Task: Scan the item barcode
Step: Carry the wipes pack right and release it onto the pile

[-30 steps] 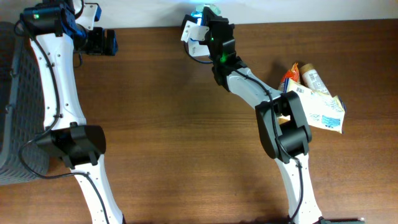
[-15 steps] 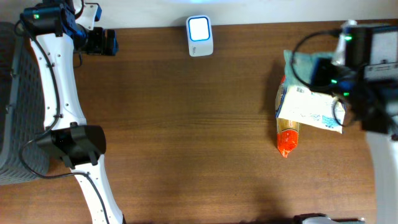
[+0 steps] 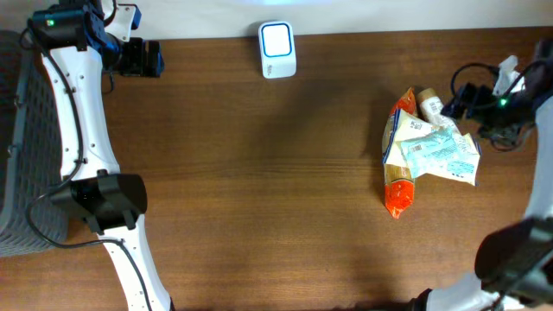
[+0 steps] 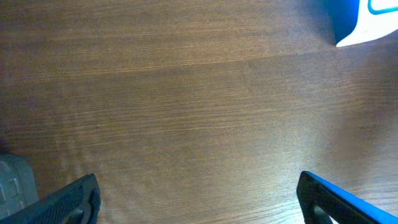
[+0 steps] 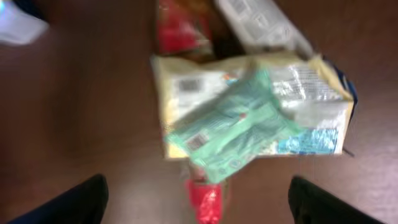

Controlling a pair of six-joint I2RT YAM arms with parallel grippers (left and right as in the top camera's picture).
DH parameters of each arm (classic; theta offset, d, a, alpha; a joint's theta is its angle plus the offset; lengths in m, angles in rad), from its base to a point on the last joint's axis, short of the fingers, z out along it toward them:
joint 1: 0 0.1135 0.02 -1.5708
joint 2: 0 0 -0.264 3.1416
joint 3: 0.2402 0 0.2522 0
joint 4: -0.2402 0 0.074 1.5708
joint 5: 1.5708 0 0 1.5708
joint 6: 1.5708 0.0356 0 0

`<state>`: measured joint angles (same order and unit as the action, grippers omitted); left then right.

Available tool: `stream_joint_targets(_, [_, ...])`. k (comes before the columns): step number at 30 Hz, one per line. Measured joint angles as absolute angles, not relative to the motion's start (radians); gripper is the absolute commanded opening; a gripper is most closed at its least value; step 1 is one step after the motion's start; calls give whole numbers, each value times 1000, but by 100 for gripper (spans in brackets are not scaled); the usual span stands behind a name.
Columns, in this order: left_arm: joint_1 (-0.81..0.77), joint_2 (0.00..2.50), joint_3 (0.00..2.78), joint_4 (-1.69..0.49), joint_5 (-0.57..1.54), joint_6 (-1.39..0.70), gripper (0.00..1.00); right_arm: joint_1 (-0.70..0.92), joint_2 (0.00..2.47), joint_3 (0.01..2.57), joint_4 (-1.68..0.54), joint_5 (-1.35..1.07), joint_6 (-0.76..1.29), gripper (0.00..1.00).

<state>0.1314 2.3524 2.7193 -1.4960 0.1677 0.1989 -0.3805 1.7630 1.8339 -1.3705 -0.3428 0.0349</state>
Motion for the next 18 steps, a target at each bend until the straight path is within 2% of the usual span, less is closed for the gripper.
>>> stream_joint_targets(2, [131, 2352, 2719, -1496, 168, 199, 99, -280, 1642, 1952, -1463, -355, 10, 99])
stream_joint_targets(6, [131, 2352, 2719, -1496, 168, 199, 99, -94, 1376, 1980, -1531, -362, 0, 99])
stream_joint_targets(13, [131, 2352, 2719, -1496, 168, 199, 99, -65, 1303, 1980, -1541, -314, -27, 99])
stream_joint_targets(15, [131, 2352, 2719, -1497, 168, 199, 99, -64, 1280, 1959, -1474, -274, -41, 99])
stream_joint_targets(16, [131, 2352, 2719, -1497, 167, 199, 99, -64, 1235, 1893, -1369, -251, -46, 99])
stream_joint_targets(18, [131, 2352, 2719, -1497, 168, 199, 99, -64, 1058, 1642, -1125, -209, -52, 99])
